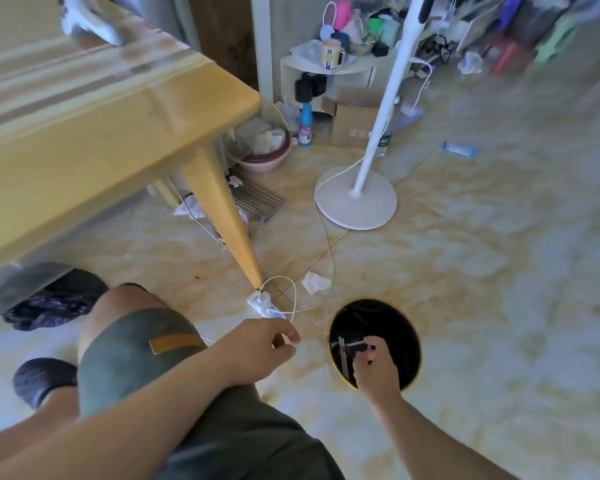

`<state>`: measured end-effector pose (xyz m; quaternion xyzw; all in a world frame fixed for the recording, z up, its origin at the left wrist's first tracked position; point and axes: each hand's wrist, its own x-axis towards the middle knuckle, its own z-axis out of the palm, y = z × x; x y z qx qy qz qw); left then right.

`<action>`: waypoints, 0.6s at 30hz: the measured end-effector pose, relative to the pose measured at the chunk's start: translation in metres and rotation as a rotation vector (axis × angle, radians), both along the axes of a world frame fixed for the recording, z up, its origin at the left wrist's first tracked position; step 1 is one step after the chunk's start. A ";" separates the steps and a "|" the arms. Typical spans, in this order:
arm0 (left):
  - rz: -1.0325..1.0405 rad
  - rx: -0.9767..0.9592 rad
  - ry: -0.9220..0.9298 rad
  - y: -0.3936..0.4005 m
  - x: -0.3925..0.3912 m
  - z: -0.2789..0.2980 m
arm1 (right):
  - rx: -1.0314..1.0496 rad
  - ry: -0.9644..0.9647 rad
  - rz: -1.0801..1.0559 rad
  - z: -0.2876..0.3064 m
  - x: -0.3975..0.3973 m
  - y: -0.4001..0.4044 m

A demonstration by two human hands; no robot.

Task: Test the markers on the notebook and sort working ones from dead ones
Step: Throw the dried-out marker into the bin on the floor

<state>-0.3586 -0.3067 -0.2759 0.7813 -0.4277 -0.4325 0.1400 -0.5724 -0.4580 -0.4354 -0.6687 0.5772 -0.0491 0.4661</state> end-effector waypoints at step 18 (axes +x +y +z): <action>0.558 -0.251 -0.680 0.274 0.295 0.242 | -0.563 -1.028 1.092 0.390 0.420 0.206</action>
